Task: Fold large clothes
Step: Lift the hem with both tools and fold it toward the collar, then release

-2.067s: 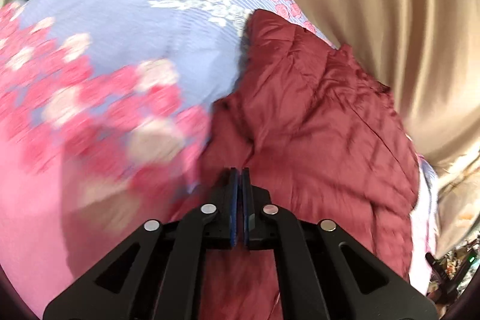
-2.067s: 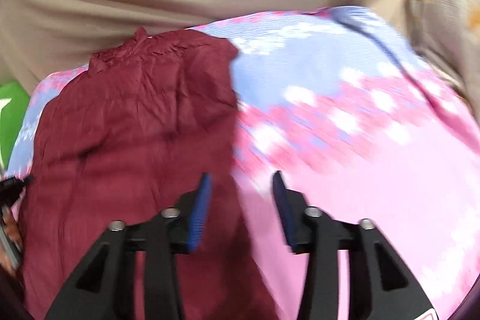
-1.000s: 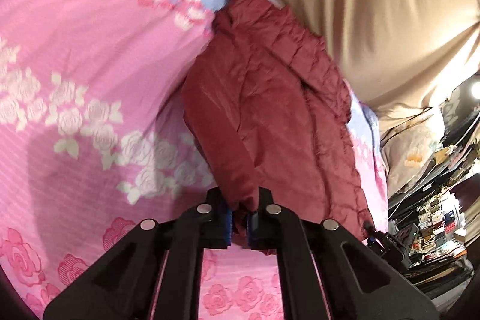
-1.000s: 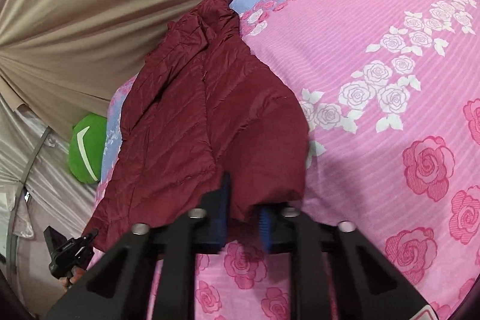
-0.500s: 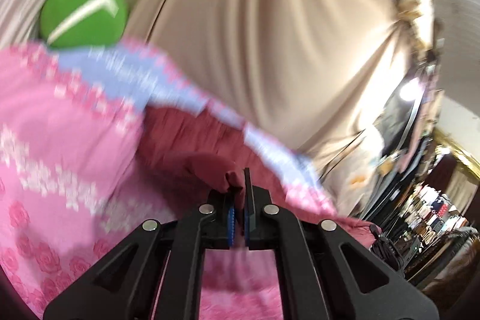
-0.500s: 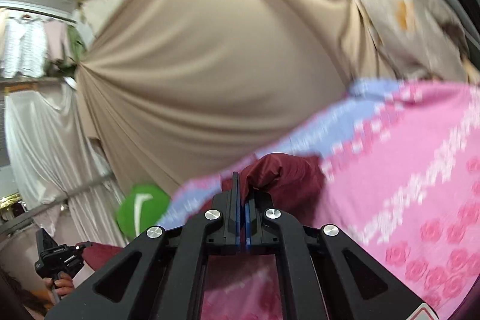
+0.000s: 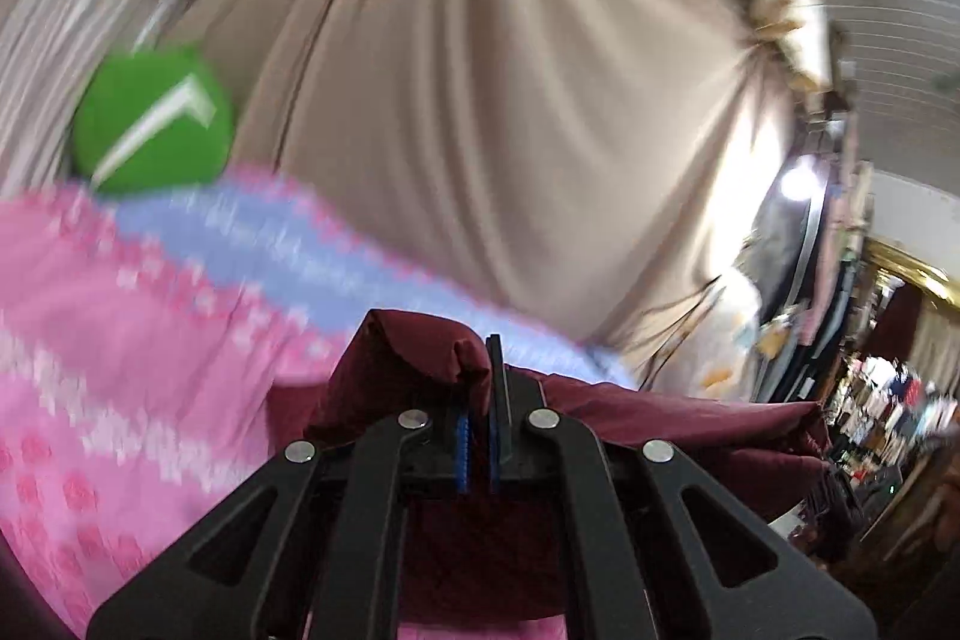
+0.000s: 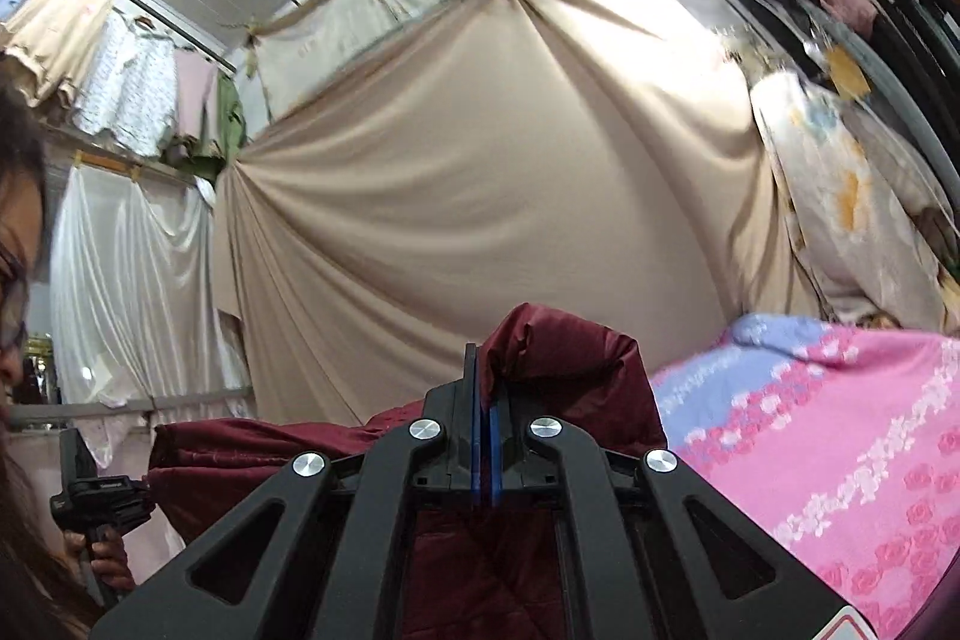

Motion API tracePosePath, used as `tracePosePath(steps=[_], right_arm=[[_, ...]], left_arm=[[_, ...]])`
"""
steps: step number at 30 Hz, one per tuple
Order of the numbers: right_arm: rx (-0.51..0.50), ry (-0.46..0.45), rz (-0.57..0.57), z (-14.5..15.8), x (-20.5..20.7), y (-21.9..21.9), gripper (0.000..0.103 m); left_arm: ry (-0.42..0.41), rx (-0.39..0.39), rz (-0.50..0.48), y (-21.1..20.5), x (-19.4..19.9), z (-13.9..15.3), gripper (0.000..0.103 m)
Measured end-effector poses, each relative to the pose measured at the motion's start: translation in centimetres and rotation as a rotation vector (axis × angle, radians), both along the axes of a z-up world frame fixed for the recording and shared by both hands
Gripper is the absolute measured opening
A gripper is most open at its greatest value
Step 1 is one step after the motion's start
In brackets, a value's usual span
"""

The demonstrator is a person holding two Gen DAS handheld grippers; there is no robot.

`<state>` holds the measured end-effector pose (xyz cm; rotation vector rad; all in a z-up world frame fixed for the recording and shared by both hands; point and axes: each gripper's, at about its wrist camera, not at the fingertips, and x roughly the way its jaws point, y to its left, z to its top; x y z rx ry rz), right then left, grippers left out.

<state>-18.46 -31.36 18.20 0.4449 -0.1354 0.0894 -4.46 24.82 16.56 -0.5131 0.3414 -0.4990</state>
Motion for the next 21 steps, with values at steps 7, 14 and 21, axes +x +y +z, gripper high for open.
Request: tracePosePath(steps=[7, 14, 21], right_arm=[[0.092, 0.23, 0.0, -5.1, 6.4, -2.2, 0.002], [0.13, 0.438, -0.019, -9.2, 14.4, -4.3, 0.002], [0.13, 0.628, -0.038, -13.0, 20.8, -5.0, 0.002]], left_arm=[[0.276, 0.08, 0.021, -2.3, 8.1, -5.7, 0.003], [0.39, 0.226, 0.048, -5.7, 15.8, -8.8, 0.003], [0.493, 0.312, 0.084, -7.4, 21.3, -12.8, 0.003]])
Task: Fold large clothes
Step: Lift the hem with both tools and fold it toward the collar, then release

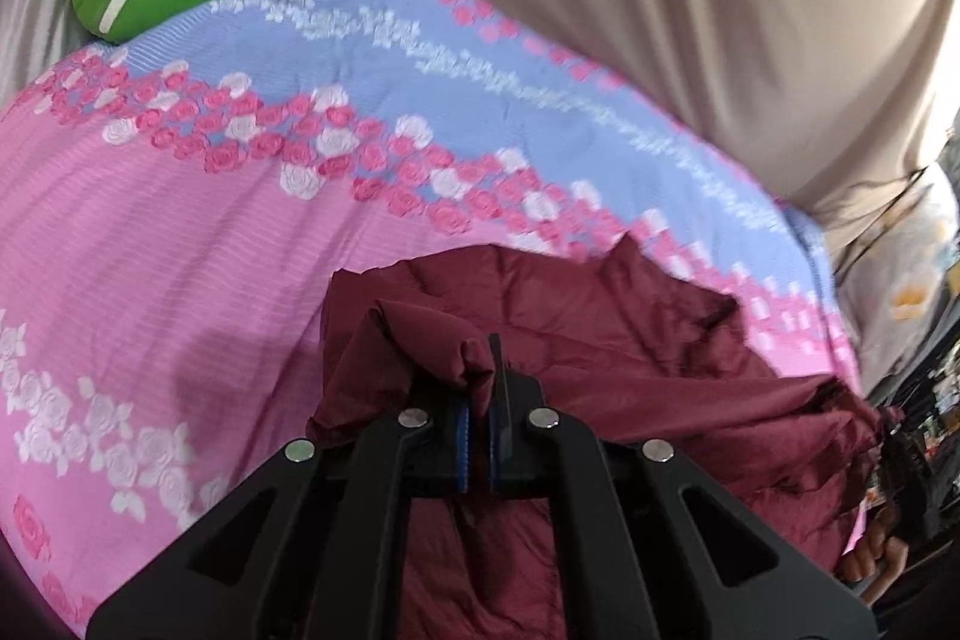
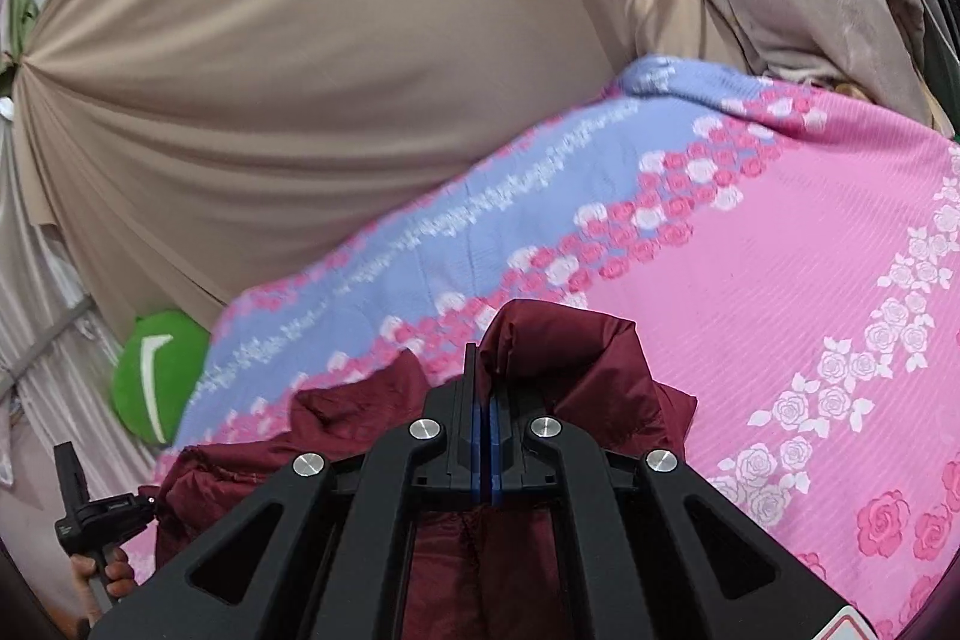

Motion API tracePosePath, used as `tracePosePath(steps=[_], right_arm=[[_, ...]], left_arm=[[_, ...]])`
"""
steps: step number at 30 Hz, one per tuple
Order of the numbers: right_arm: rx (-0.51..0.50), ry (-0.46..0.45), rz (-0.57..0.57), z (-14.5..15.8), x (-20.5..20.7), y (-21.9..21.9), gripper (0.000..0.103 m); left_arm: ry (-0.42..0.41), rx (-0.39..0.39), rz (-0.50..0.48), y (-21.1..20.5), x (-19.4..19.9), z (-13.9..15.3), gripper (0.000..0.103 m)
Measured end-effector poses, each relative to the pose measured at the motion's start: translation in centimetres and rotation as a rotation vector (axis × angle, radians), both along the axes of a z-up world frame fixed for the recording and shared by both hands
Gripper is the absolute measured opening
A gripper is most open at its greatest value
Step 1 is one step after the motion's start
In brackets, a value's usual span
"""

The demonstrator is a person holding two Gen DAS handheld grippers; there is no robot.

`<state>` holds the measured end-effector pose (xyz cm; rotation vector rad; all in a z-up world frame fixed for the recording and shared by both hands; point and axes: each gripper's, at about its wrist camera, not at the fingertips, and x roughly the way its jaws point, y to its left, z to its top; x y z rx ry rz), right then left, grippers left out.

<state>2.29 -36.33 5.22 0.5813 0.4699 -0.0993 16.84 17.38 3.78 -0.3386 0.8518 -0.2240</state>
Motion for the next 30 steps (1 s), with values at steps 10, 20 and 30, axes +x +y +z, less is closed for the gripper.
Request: tracePosePath(steps=[10, 20, 30], right_arm=[[-0.012, 0.195, 0.003, -4.6, 5.6, -0.1, 0.002], [-0.021, 0.315, 0.035, -8.2, 8.2, 0.1, 0.0], [-0.091, 0.116, 0.059, -1.0, 3.3, 1.8, 0.02]], left_arm=[[0.085, 0.029, -0.021, -1.1, 3.3, -4.7, 0.003], [0.052, 0.063, -0.03, -2.0, 3.9, -6.3, 0.004], [-0.077, 0.193, -0.022, -3.0, -1.4, 1.2, 0.04]])
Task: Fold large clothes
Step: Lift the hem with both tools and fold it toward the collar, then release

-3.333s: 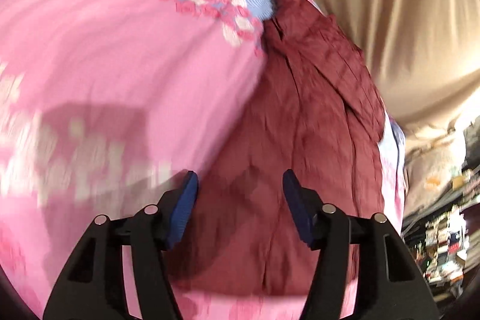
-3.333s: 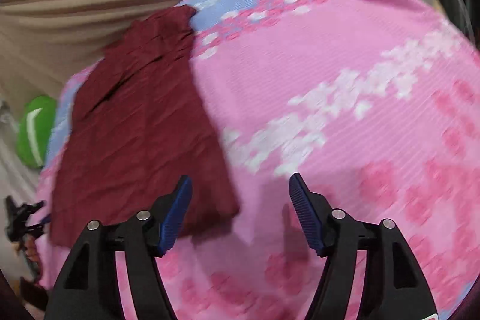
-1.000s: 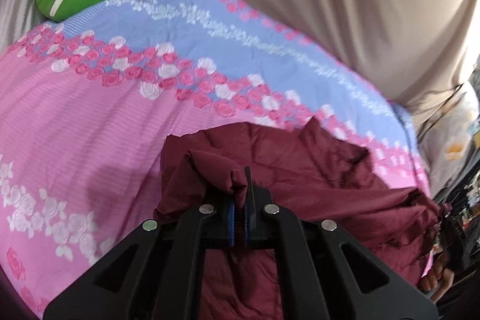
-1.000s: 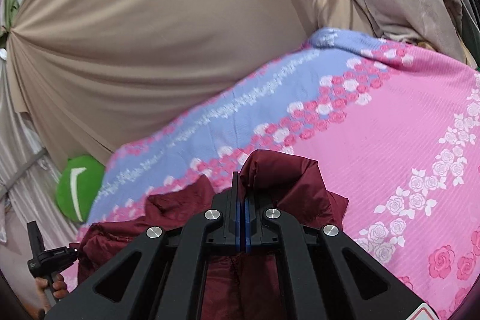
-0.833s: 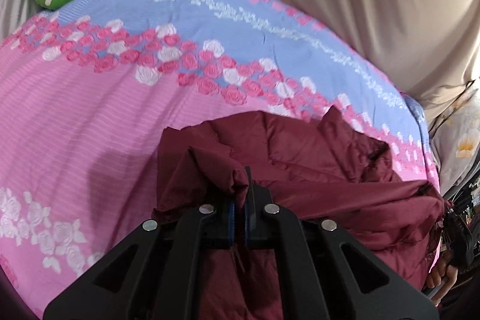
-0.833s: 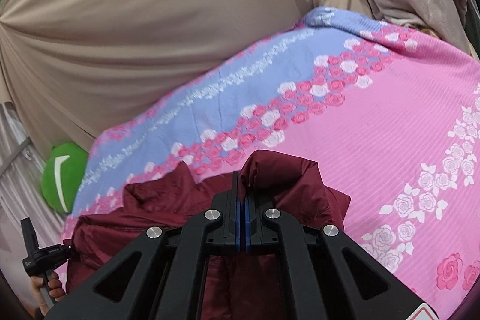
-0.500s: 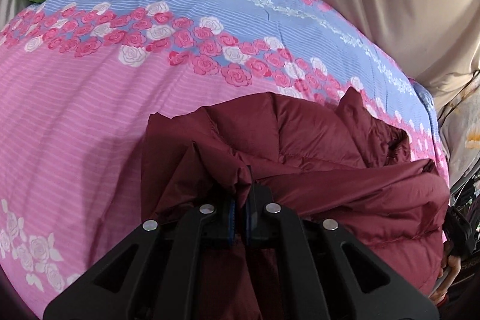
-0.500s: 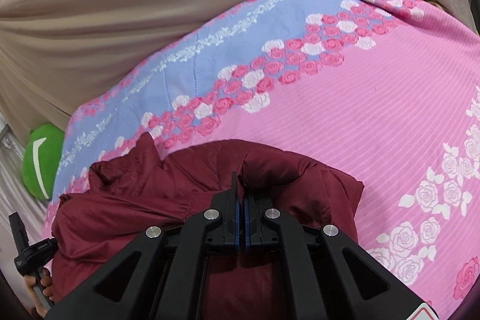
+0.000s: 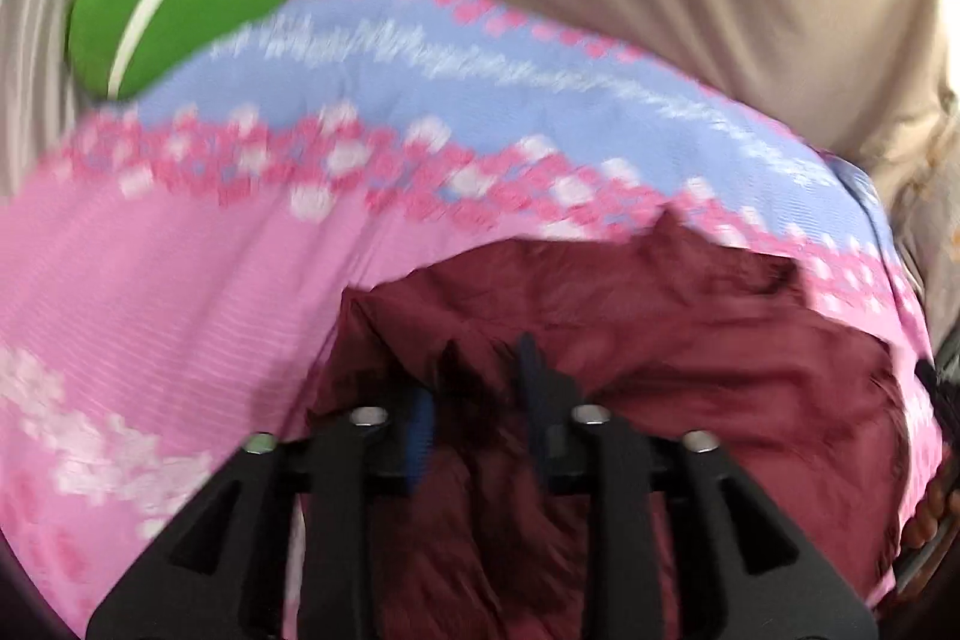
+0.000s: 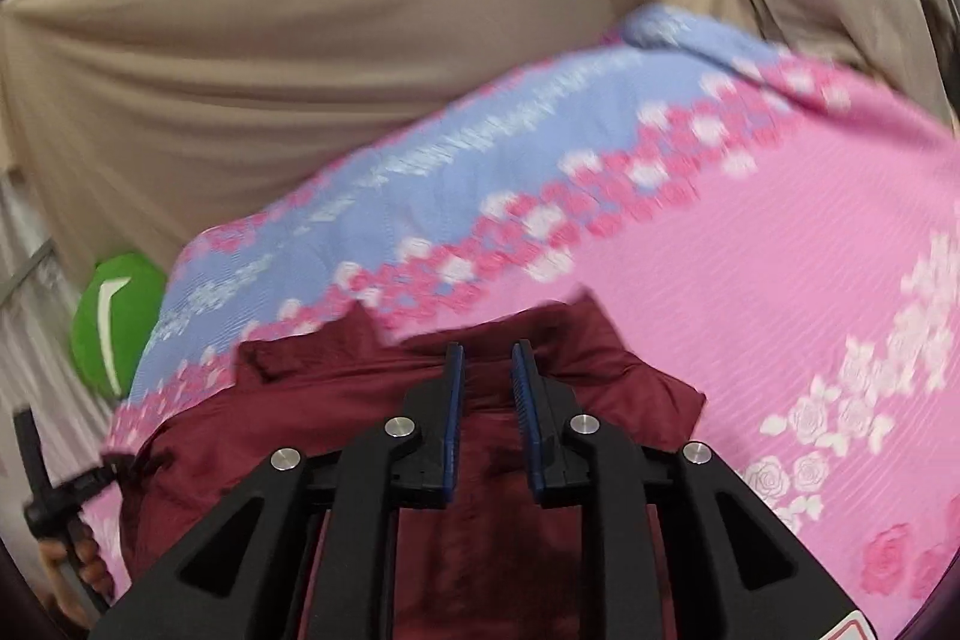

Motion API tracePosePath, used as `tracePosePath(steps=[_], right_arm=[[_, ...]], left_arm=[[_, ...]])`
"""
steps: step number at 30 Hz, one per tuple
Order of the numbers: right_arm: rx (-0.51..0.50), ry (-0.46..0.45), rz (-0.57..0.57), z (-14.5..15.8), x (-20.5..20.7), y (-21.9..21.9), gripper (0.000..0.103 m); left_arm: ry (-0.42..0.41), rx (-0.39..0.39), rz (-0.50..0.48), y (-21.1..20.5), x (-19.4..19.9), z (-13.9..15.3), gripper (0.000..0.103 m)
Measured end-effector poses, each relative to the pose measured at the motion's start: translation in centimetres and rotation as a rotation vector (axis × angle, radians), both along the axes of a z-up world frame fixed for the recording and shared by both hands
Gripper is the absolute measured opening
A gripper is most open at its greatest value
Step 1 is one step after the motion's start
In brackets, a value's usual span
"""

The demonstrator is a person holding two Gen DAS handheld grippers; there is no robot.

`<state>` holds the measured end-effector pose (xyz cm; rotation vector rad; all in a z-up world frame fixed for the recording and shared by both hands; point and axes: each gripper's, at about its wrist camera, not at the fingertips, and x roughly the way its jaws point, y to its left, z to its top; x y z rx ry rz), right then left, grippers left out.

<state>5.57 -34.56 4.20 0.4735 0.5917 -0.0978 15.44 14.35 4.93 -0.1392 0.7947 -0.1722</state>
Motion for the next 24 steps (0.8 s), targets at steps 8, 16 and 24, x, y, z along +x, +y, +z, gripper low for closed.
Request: tracePosePath(steps=[8, 16, 24], right_arm=[[-0.028, 0.02, 0.457, 0.6, 0.8, 14.5, 0.02], [-0.014, 0.134, 0.44, -3.4, 1.2, 15.1, 0.012], [0.065, 0.186, 0.209, -4.9, -0.2, 6.8, 0.01]], left_arm=[[0.02, 0.016, -0.304, -9.5, -3.6, 0.4, 0.05], [0.115, 0.054, -0.277, -10.8, -3.1, -4.2, 0.05], [0.122, 0.069, -0.276, -10.9, -2.7, -4.5, 0.05]])
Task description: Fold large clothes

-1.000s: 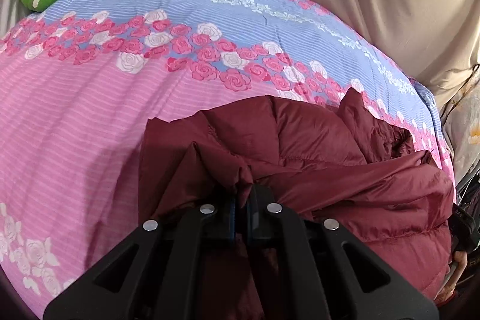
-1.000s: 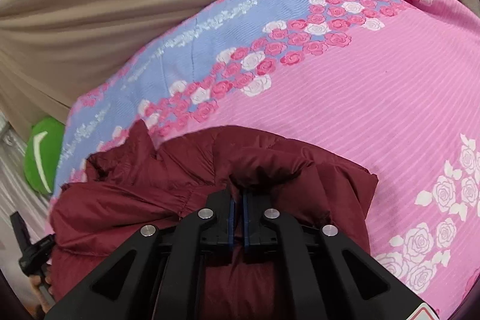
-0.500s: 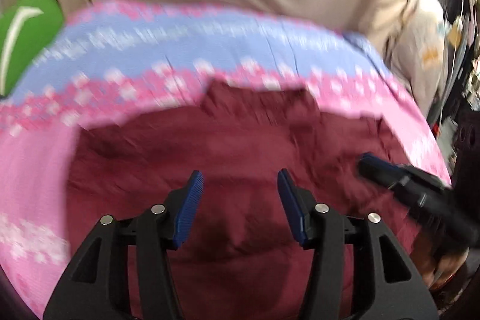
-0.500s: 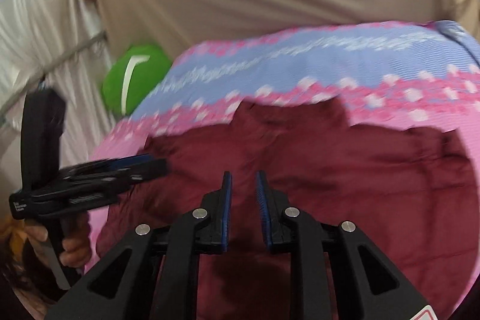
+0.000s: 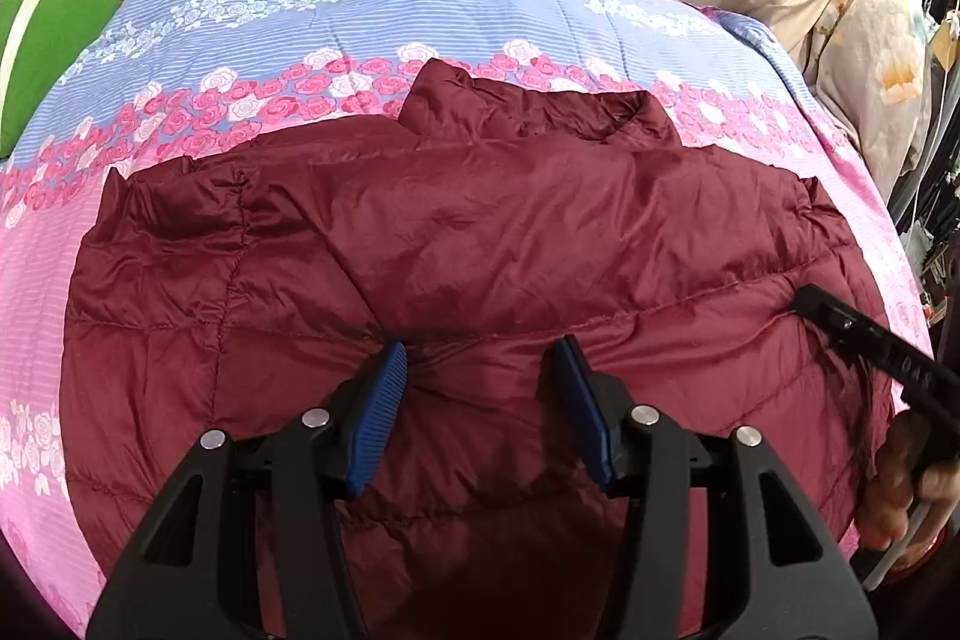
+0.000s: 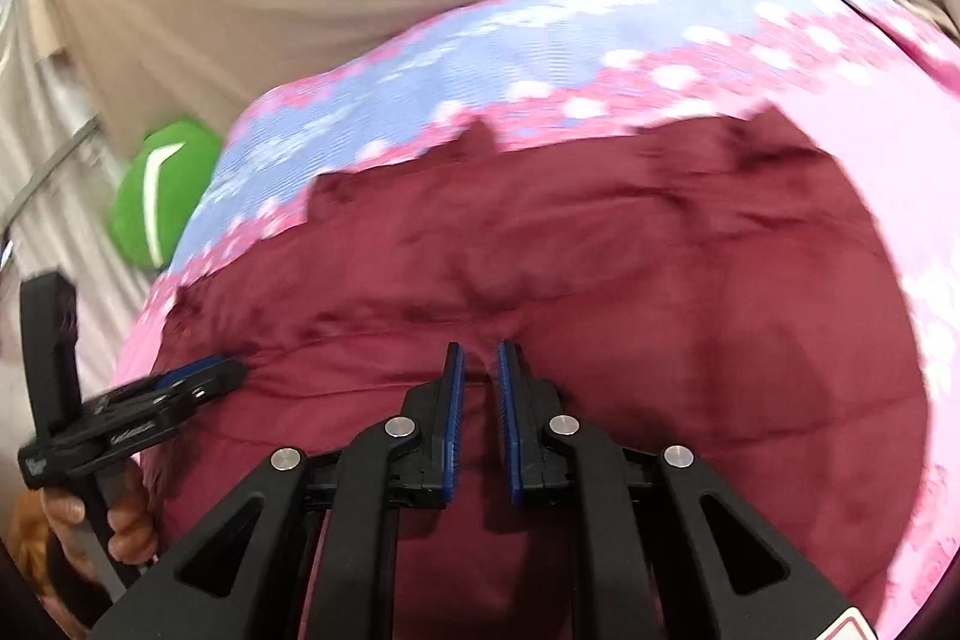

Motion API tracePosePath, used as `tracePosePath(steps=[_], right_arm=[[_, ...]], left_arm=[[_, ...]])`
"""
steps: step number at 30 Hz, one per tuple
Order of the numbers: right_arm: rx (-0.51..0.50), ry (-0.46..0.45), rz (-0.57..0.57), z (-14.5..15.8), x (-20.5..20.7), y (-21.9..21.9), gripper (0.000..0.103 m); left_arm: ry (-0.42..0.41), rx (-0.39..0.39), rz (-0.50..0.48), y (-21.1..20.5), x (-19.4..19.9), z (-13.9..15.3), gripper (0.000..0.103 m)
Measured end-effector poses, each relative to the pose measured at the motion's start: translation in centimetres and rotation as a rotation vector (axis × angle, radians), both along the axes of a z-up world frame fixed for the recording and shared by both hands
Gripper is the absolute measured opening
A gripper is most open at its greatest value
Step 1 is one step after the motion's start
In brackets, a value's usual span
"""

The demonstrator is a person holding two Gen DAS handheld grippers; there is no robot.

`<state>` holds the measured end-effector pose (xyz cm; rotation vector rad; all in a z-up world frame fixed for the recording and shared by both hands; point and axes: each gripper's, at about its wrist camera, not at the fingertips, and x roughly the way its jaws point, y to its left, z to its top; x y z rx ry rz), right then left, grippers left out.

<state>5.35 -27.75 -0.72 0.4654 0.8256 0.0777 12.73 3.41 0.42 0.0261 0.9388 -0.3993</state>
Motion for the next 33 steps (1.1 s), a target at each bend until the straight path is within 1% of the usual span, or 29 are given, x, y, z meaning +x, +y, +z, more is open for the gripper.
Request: tracePosePath(steps=[1, 2, 4, 5, 7, 9, 10, 12, 13, 14, 16, 17, 18, 19, 20, 21, 22, 24, 25, 26, 28, 29, 30, 31, 32, 33], right_arm=[[0.009, 0.009, -0.013, 0.1, -0.2, -0.7, 0.01], [-0.003, 0.014, -0.027, 0.6, -0.1, -1.3, 0.011], [-0.049, -0.005, -0.032, 2.3, 0.6, -1.7, 0.02], [-0.058, -0.02, -0.022, 3.1, 0.9, -1.9, 0.02], [-0.053, -0.032, 0.034, 4.5, 2.9, -2.0, 0.021], [-0.032, -0.03, 0.081, 5.0, 6.2, -2.0, 0.021], [-0.033, -0.002, 0.099, 4.7, 8.5, -2.0, 0.021], [-0.022, 0.062, 0.125, 3.7, 11.8, -1.9, 0.022], [-0.014, 0.09, 0.132, 3.0, 13.0, -1.8, 0.027], [-0.003, 0.117, 0.144, 2.2, 14.6, -1.7, 0.03], [-0.014, 0.147, 0.141, 1.3, 16.5, -1.3, 0.046], [-0.014, 0.165, 0.164, 0.6, 17.6, -0.9, 0.048], [-0.01, 0.18, 0.177, 0.1, 18.1, -0.6, 0.048], [-0.006, 0.197, 0.19, -0.4, 18.7, -0.2, 0.043], [-0.007, 0.221, 0.222, -1.1, 19.4, 0.4, 0.034], [-0.024, 0.231, 0.23, -1.4, 19.7, 0.9, 0.012], [-0.069, 0.233, 0.233, -1.4, 20.1, 1.4, 0.01], [-0.102, 0.193, 0.236, -0.7, 20.4, 1.7, 0.007], [-0.113, 0.164, 0.23, -0.1, 20.5, 1.8, 0.007], [-0.111, 0.116, 0.211, 0.7, 20.7, 1.8, 0.006], [-0.127, 0.068, 0.166, 1.3, 21.3, 1.7, 0.006], [-0.182, 0.08, 0.137, 0.6, 22.1, 1.9, 0.006], [-0.196, 0.117, 0.136, -0.4, 22.9, 2.1, 0.008], [-0.18, 0.183, 0.147, -1.8, 23.7, 2.0, 0.009], [-0.166, 0.197, 0.142, -2.1, 23.7, 1.9, 0.01], [-0.158, 0.186, 0.141, -1.7, 23.4, 1.6, 0.015]], left_arm=[[0.008, -0.015, -0.003, 0.3, 0.1, 0.3, 0.05], [0.014, -0.039, -0.006, 0.6, 0.5, 0.8, 0.05], [0.023, -0.102, -0.014, 1.5, 1.4, 2.3, 0.05], [0.018, -0.13, -0.02, 1.8, 2.3, 3.4, 0.051], [-0.003, -0.135, -0.028, 1.8, 4.3, 5.0, 0.054], [-0.014, -0.093, 0.001, 1.3, 7.3, 5.6, 0.054], [-0.004, -0.079, 0.005, 1.1, 8.9, 5.4, 0.054], [0.047, -0.059, 0.017, 0.7, 12.6, 4.2, 0.054], [0.067, -0.048, 0.011, 0.5, 14.0, 3.5, 0.054], [0.084, -0.026, 0.029, 0.3, 15.6, 2.6, 0.054], [0.111, -0.008, 0.021, -0.1, 17.7, 1.2, 0.054], [0.143, -0.015, 0.012, -0.3, 18.9, 0.1, 0.054], [0.173, -0.032, 0.004, -0.3, 19.6, -0.6, 0.054], [0.205, -0.057, -0.004, -0.3, 20.3, -1.3, 0.053], [0.228, -0.071, -0.015, -0.5, 20.8, -1.9, 0.048], [0.236, -0.073, -0.036, -0.8, 21.0, -2.1, 0.028], [0.239, -0.077, -0.061, -1.1, 21.1, -2.1, 0.015], [0.209, -0.067, -0.059, -1.6, 21.5, -1.3, 0.008], [0.189, -0.066, -0.056, -1.7, 21.8, -0.9, 0.006], [0.157, -0.061, -0.036, -1.9, 22.3, -0.2, 0.006], [0.115, -0.064, -0.002, -2.1, 23.2, 0.2, 0.006], [0.116, -0.049, 0.016, -2.5, 24.0, -0.2, 0.006], [0.135, -0.034, 0.018, -2.8, 24.7, -1.0, 0.007], [0.157, -0.021, 0.027, -3.0, 25.3, -2.0, 0.011], [0.152, -0.03, 0.033, -2.7, 25.2, -2.0, 0.011], [0.144, -0.038, 0.035, -2.4, 24.9, -1.6, 0.012]])
